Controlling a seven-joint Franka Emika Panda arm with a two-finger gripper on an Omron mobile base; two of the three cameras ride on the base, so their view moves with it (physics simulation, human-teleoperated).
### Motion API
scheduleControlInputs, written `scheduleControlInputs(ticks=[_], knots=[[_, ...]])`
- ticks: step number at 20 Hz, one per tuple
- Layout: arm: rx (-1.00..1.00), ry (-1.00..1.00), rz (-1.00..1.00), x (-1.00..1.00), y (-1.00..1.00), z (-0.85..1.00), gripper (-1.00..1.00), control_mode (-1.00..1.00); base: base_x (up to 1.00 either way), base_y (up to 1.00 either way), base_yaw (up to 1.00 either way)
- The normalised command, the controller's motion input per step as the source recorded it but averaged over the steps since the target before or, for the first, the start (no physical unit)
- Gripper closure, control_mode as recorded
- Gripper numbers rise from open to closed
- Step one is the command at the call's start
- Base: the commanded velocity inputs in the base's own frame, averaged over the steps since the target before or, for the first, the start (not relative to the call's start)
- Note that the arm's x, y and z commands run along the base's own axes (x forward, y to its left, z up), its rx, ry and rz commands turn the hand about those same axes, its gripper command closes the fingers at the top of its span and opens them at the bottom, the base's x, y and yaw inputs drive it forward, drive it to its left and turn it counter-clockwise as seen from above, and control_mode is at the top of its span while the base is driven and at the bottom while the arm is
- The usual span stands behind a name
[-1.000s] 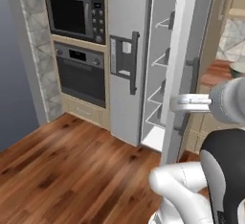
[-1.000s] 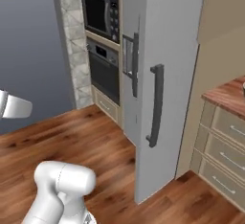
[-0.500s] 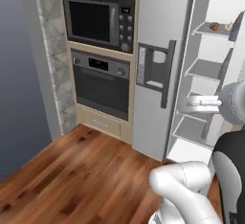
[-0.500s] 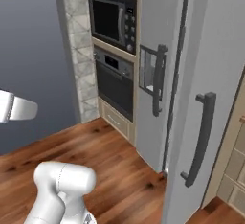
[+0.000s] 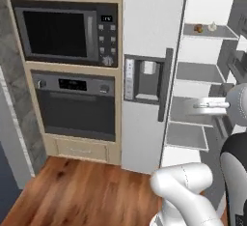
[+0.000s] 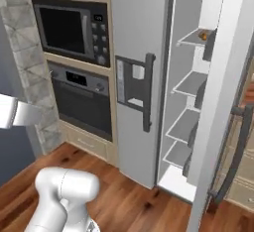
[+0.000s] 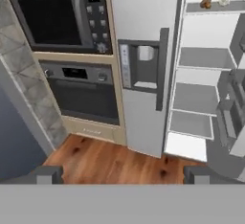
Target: Retrieve the bottle and the shaker from the cabinet and place them next to the mixing bowl on the counter. Then add garlic from the fridge to the mixing bowl.
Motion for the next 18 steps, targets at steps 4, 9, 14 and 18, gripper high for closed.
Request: scheduleControlInputs(ticks=[4,9,14,18], knots=[[0.0,0.0,0.0,0.0,0.0,0.0,-1.0,1.0,0.98,0.43,-0.64],[0.0,0.0,0.0,0.0,0.0,0.0,-1.0,1.0,0.64,0.09,-0.75],[0.0,0.0,0.0,0.0,0.0,0.0,-1.0,1.0,0.66,0.32,-0.48],[0.0,0.0,0.0,0.0,0.0,0.0,-1.0,1.0,0.61,0.19,-0.13]])
